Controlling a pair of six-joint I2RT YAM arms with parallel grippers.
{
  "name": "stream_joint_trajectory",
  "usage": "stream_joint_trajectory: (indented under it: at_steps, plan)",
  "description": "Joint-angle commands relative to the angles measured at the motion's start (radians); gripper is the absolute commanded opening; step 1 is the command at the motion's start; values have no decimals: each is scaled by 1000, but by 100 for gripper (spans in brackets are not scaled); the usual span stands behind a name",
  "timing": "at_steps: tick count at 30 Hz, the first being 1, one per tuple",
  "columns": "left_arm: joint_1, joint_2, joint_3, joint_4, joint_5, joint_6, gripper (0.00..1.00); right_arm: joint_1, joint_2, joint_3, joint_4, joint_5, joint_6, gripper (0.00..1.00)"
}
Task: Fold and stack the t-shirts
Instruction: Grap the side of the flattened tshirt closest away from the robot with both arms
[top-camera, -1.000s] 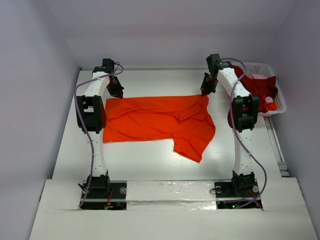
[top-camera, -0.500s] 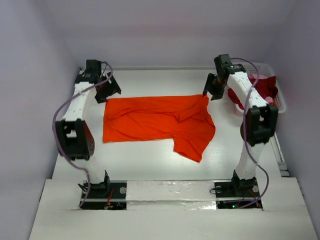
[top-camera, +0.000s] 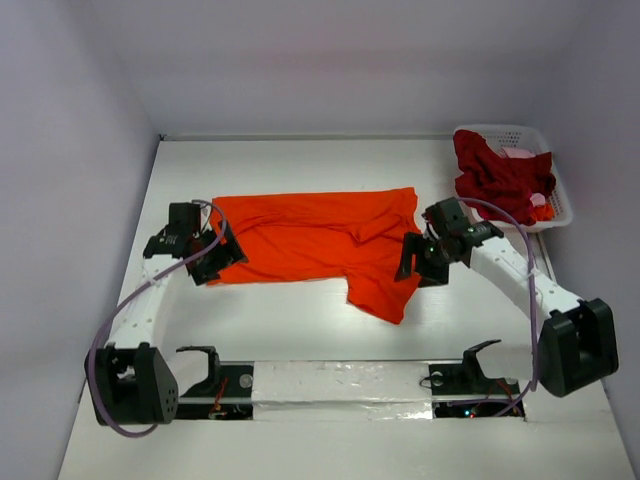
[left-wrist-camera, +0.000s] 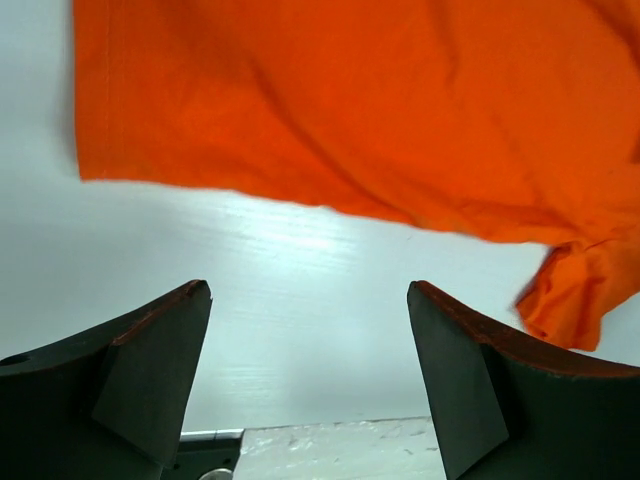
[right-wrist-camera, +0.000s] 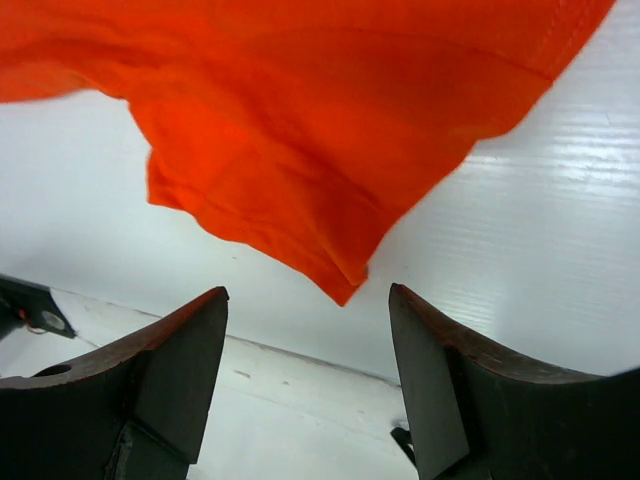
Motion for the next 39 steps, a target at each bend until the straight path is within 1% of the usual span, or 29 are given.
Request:
stream_joint_trajectory:
  at_steps: [1, 3, 4, 7, 8, 10, 11, 13, 15, 16, 17, 19, 20, 22, 25, 27, 29, 30, 31, 32, 34, 39]
  plan:
    - [-2, -90, -65, 14, -43, 10, 77, 1, -89, -45, 118, -29, -18, 71]
    - [-2, -118, -70, -6, -65, -16, 77, 1, -107, -53, 120, -44, -35, 71]
    - [-2, -129, -50, -17, -76, -27, 74, 1, -116, -48, 120, -70, -41, 71]
    - [-12, -149, 3, -48, -42, -63, 71, 1, -119, -39, 123, -79, -41, 70]
    - [-21, -147, 17, -61, -54, -66, 71, 1, -121, -40, 126, -75, -32, 70]
    - [-76, -141, 27, -92, -101, -74, 71, 1, -126, -56, 155, -95, 6, 71]
    - [-103, -138, 24, -98, -115, -79, 72, 1, -135, -79, 167, -133, 24, 71]
    - [-160, -141, -1, -126, -138, -106, 72, 1, -147, -100, 178, -148, 75, 71]
    - [-170, -159, -25, -131, -134, -125, 72, 1, -168, -109, 152, -135, 92, 71]
    - [-170, -170, -53, -124, -129, -131, 72, 1, -173, -105, 143, -135, 79, 71]
    - [-170, -184, -68, -111, -128, -154, 72, 1, -178, -97, 131, -103, 62, 70]
    - [-170, -222, -113, -45, -132, -181, 72, 1, -190, -76, 100, -44, 11, 70]
    - [-170, -228, -124, -25, -132, -218, 72, 1, -196, -80, 97, -36, 9, 70]
    - [-170, -218, -125, -5, -110, -241, 69, 10, -222, -105, 132, -53, 32, 69]
    - [-170, -196, -116, 23, -80, -260, 67, 10, -244, -129, 153, -26, 78, 69]
    - [-170, -137, -102, 6, -77, -240, 66, 10, -248, -152, 208, 7, 98, 69]
    - [-170, -80, -56, -25, -114, -208, 66, 10, -207, -181, 244, 10, 124, 70]
    - [-170, -16, -29, -84, -152, -182, 66, 10, -186, -188, 273, 4, 134, 69]
    - [-170, 9, 28, -112, -248, -134, 66, 10, -164, -192, 284, -7, 144, 69]
    - [-170, 29, 51, -138, -296, -120, 67, 10, -129, -191, 291, -25, 149, 69]
    - [-170, 61, 112, -195, -391, -93, 67, 10, -113, -179, 290, -23, 149, 69]
    - [-170, 106, 128, -212, -409, -99, 67, 10, -81, -117, 247, 2, 118, 69]
